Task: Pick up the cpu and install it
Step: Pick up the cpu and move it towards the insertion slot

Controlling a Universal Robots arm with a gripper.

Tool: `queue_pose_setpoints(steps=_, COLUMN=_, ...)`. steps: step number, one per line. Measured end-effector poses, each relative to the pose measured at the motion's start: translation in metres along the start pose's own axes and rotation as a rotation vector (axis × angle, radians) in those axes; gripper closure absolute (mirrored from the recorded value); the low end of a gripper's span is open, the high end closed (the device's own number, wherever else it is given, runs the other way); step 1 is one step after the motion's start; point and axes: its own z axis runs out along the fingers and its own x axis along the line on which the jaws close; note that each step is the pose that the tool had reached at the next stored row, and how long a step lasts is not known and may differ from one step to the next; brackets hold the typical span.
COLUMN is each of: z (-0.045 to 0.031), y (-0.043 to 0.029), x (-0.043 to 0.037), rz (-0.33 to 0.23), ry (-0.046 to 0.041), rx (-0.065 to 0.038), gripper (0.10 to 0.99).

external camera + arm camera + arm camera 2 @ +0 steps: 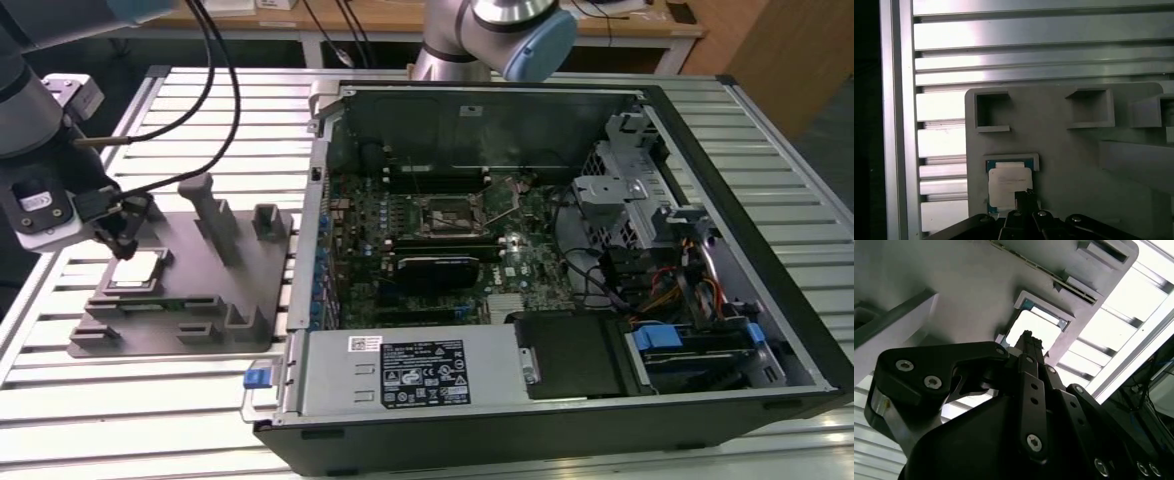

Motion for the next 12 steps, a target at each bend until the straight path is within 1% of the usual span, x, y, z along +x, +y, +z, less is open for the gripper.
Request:
queue_pose_setpoints(steps=3, z=0.0056, y=-0.0004, x=0.0035, rz=0.000, ry=-0.0004, rx=0.000, gripper=0.980)
queue_pose_setpoints(steps=9, z=0.0163, y=-0.0005, x=0.0068, rz=0.000, ry=-0.0003, rx=0.000, gripper=0.980)
queue_pose_setpoints(steps=12, z=0.0208, y=0.0009, x=0.0080, rz=0.000, ry=-0.0003, rx=0.000, gripper=0.980)
